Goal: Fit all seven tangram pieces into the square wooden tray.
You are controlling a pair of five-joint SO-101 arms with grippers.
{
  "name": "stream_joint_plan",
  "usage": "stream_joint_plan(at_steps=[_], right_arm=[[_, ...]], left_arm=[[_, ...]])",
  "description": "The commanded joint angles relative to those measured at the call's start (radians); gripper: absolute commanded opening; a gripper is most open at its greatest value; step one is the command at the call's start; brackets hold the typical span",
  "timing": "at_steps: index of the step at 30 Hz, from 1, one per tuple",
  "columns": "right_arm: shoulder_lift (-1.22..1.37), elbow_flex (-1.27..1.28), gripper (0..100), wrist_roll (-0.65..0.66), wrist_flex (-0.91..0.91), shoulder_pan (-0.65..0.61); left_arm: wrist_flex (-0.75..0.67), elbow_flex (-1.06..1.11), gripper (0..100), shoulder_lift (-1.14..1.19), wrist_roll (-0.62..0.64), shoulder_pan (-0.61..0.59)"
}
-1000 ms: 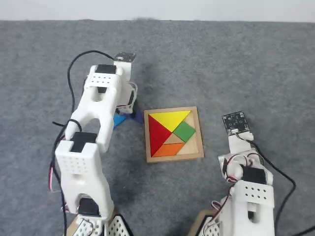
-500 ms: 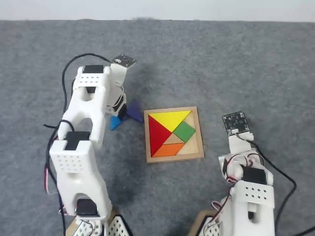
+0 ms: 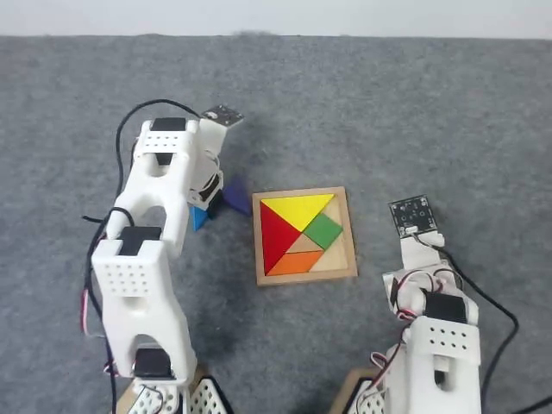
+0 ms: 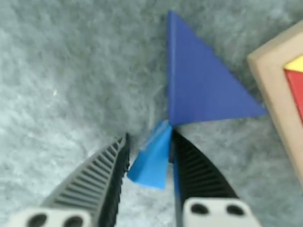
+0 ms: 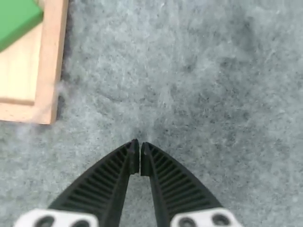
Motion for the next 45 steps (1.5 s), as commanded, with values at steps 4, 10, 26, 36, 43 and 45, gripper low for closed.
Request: stream_joint_plan(at_steps=[4,10,26,36,43,45], right_arm=[[-0.021,-0.005,0.9,-0.011,-0.024,0.005],[-0.021,-0.005,0.9,-0.011,-0.024,0.005],[-0.021,-0.005,0.9,-0.011,-0.024,0.005],[-0.021,-0.005,0.9,-0.011,-0.024,0.005],[-0.025,-0.005,0.9,-0.011,-0.021,0.005],[-0.025,-0.005,0.9,-0.011,-0.021,0.005]], left_arm=[[0.061,0.016,7,-0.077,-0.020,0.005],[0.133,0.018,4,-0.198,-0.012,0.066],[-0.071,-0.062,1,-0.302,0.895,0.506],[-0.342,-0.064,1,-0.210,1.094,0.597],[-0.399,-0.081,1,-0.087,1.094,0.624],[-0.399,-0.082,1,-0.087,1.094,0.634]])
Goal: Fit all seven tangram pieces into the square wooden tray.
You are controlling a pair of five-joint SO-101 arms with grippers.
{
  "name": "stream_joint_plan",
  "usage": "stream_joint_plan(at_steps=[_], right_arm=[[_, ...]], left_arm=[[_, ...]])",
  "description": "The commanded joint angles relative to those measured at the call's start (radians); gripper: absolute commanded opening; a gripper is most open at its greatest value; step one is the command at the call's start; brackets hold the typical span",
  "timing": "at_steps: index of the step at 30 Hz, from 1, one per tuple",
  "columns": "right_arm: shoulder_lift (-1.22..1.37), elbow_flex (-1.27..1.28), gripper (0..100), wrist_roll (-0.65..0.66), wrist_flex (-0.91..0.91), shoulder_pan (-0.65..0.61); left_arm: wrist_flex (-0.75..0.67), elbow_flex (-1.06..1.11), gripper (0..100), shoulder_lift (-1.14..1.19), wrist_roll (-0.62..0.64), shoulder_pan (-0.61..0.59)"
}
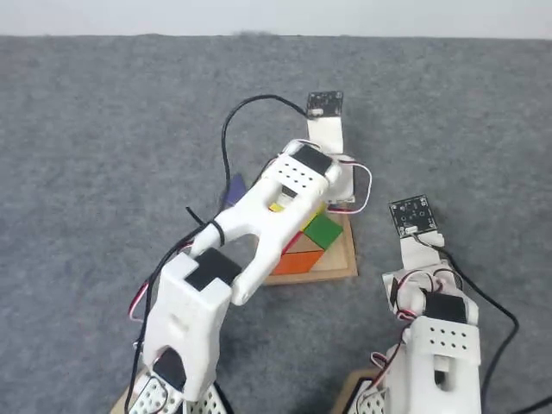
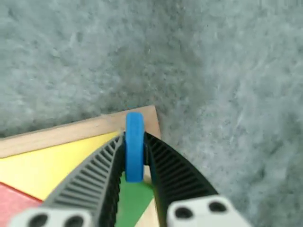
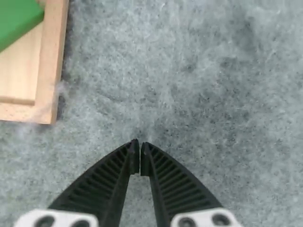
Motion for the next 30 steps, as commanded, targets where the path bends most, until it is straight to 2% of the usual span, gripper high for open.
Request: stream_joint_plan(at_steps=[1,7,13,24,30], right_arm=[[-0.027,-0.005,0.9,-0.011,-0.019,0.005],[-0.027,-0.005,0.9,-0.011,-0.018,0.005],[-0.024,-0.005,0.9,-0.011,-0.018,0.005],[-0.022,-0.005,0.9,-0.011,-0.019,0.004],[-0.022,-0.005,0.9,-0.011,-0.018,-0.019]], left_arm=[[-0.029,-0.058,1,-0.018,0.015,0.026],[-0.026,-0.054,3,-0.009,0.015,0.037],[0.026,-0.044,20,-0.009,0.015,0.037],[0.043,-0.045,20,-0.009,0.009,-0.011],[0.058,-0.054,20,-0.020,-0.015,0.063]])
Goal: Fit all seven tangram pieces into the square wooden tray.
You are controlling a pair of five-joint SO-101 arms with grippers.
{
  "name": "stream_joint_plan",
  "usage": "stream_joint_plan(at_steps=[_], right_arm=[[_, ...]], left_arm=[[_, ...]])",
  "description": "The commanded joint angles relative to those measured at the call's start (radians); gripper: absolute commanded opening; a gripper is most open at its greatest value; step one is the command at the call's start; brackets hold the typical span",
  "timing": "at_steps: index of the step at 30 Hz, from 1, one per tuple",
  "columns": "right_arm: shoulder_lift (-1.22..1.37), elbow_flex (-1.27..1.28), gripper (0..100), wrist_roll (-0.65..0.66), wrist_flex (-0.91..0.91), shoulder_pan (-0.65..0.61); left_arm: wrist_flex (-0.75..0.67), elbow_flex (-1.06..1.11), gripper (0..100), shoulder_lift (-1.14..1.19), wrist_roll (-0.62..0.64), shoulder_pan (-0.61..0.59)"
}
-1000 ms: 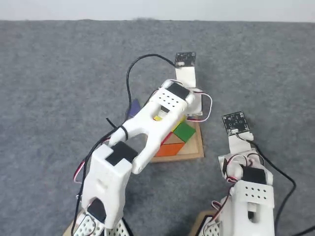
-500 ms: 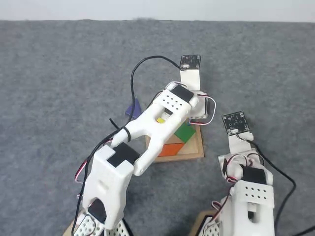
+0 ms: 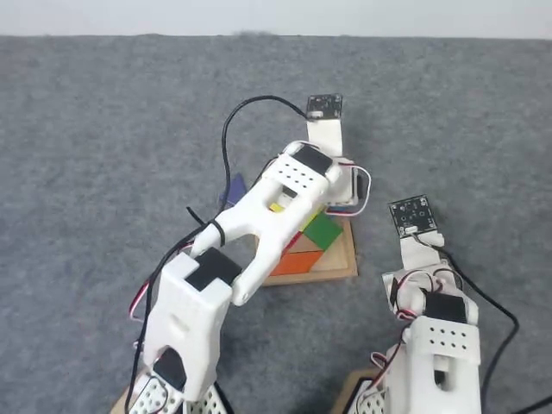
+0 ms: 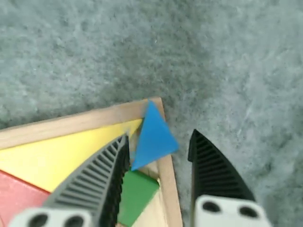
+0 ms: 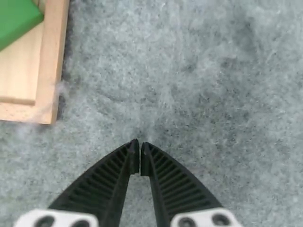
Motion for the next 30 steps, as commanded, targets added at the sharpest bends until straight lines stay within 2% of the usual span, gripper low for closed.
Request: stream_joint_plan(at_steps=[1,6,14,20,25,30], right_arm=[[-0.022,-0.005,0.9,-0.011,-0.018,-0.022],[-0.022,-0.005,0.9,-0.011,-0.018,-0.022],[-0.021,-0.005,0.9,-0.011,-0.018,-0.022],[-0.021,-0.005,0.9,-0.011,-0.018,-0.022],[-0.021,-0.005,0.9,-0.011,-0.018,-0.022],[-0.021,-0.005,0.9,-0.011,-0.018,-0.022]], left_arm=[[0.017,-0.059,20,-0.015,-0.029,0.074],[-0.018,-0.056,20,-0.011,-0.058,0.092],[-0.026,-0.056,20,-0.008,-0.092,0.032],[-0.058,-0.088,20,0.101,-0.127,0.026],[0.055,-0.196,20,0.118,-0.149,0.026],[0.078,-0.205,15,0.109,-0.150,0.026]])
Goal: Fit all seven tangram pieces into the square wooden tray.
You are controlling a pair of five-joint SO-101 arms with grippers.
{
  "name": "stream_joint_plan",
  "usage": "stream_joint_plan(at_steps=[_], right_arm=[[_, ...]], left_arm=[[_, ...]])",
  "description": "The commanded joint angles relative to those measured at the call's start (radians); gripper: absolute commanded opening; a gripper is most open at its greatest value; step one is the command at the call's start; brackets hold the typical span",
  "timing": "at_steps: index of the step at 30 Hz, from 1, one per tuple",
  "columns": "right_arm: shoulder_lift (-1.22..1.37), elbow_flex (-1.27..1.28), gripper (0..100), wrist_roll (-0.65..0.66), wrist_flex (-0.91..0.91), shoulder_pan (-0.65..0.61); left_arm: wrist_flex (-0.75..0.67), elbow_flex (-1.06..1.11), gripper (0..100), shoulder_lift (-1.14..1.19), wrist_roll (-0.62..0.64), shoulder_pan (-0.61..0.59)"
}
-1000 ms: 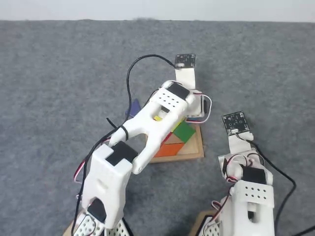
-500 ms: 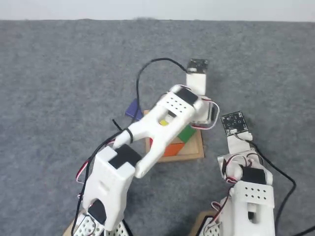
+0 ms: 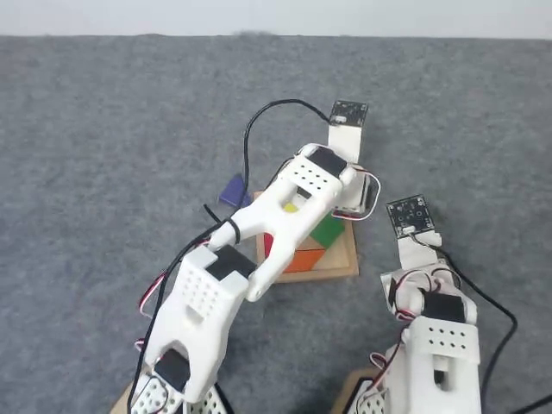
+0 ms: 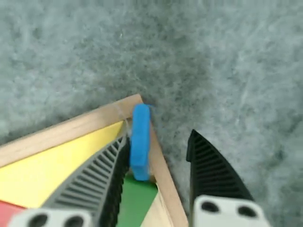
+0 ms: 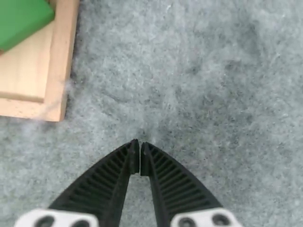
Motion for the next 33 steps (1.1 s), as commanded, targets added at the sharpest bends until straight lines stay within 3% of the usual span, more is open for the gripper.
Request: stream_joint_plan(at_steps=[1,14,20,31,33], right_arm=[[-0.021,-0.005,0.9,-0.011,-0.018,-0.005],[-0.021,-0.005,0.9,-0.011,-0.016,-0.005],[-0.021,-0.005,0.9,-0.009,-0.016,-0.005],[-0.021,-0.005,0.9,-0.009,-0.016,-0.005],[-0.021,-0.005,0.9,-0.009,-0.016,-0.005]], left_arm=[[0.025,-0.054,14,-0.026,-0.014,-0.006],[0.040,-0.048,14,-0.175,-0.048,-0.023],[0.038,-0.048,14,-0.155,-0.057,-0.095],[0.051,-0.050,14,-0.044,-0.121,-0.101],[0.094,-0.062,14,-0.058,-0.180,-0.126]])
